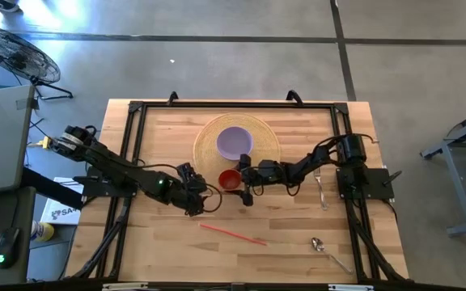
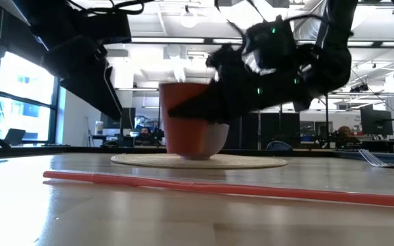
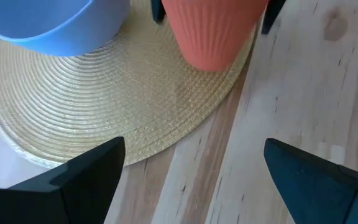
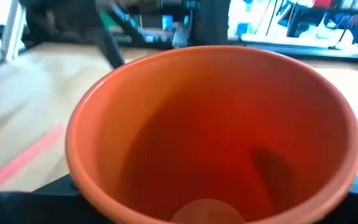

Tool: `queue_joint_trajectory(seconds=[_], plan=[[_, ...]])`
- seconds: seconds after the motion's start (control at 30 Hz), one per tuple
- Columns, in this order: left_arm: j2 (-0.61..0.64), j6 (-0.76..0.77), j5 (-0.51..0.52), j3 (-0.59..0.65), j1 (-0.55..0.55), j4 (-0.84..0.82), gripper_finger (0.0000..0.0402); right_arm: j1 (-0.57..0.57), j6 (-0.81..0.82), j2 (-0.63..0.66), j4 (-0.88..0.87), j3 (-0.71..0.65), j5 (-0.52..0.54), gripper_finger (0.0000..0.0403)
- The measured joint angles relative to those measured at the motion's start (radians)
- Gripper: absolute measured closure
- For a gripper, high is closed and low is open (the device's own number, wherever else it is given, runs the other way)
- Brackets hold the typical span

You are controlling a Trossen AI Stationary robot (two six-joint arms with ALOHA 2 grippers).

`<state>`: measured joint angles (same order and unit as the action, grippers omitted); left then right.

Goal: Pick & Place Utensil
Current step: Put the orange cup to the right side of the bowl on the table placemat

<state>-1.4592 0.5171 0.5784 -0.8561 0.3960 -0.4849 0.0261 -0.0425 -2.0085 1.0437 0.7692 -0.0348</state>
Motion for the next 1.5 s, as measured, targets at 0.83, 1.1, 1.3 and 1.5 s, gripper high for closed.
queue_joint_trajectory(seconds=[0.83, 1.1, 1.3, 1.5], plan=[[0.017, 0.088, 0.068, 0.094, 0.017, 0.049, 0.0023, -0.462, 0.107, 0.461, -0.148, -0.182, 0.134, 0.0088], [0.017, 0.063, 0.070, 0.094, 0.017, 0.067, 0.0023, -0.630, 0.143, 0.302, -0.139, -0.182, -0.008, 0.0088], [0.017, 0.060, 0.071, 0.093, 0.017, 0.074, 0.0023, -0.663, 0.184, 0.165, -0.019, -0.182, -0.046, 0.0088], [0.017, 0.060, 0.071, 0.093, 0.017, 0.072, 0.0023, -0.662, 0.177, 0.113, 0.029, -0.182, -0.044, 0.0088]])
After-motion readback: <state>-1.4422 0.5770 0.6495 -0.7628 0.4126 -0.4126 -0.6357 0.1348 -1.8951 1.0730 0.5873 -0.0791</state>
